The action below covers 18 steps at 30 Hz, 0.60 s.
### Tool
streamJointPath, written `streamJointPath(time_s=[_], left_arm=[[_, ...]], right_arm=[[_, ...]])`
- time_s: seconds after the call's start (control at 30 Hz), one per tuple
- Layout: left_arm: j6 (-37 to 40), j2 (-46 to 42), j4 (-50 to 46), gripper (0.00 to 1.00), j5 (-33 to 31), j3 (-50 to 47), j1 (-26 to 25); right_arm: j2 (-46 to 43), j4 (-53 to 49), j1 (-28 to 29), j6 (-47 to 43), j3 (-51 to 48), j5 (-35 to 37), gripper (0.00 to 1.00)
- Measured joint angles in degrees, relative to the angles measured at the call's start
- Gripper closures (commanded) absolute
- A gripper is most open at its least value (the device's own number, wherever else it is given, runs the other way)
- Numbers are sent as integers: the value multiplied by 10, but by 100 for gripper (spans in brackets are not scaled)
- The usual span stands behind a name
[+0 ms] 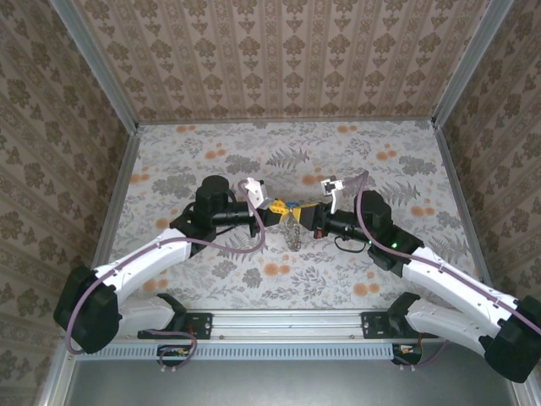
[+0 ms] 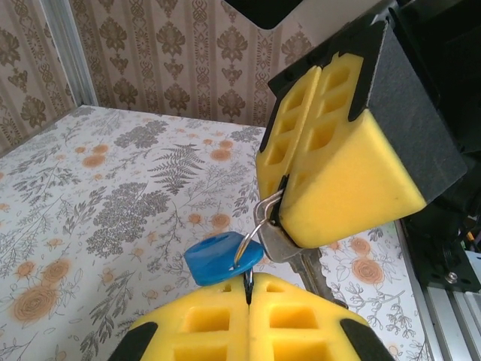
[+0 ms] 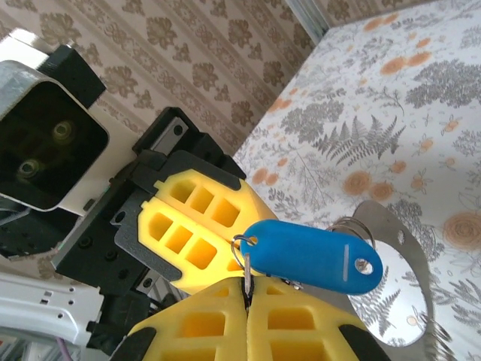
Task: Put the keys on the keyring
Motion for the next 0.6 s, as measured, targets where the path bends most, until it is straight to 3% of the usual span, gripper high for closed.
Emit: streamJointPath(time_s=[0.13, 0.2, 0.27, 0.5, 0.6], left_arm=[[9, 0, -6, 88, 2, 4, 0], [12, 0, -5, 70, 2, 5, -1], [13, 0, -10, 63, -1, 5, 0], [16, -30, -33, 44, -30, 3, 12], [17, -59, -58, 40, -59, 3, 35]], right_arm=[[9, -73, 0, -19, 45, -7, 100], [17, -123, -2, -36, 79, -9, 100], [26, -166, -6, -52, 117, -15, 100], [90, -336, -42, -88, 305, -26, 100], [115, -398, -63, -75, 373, -18, 100]])
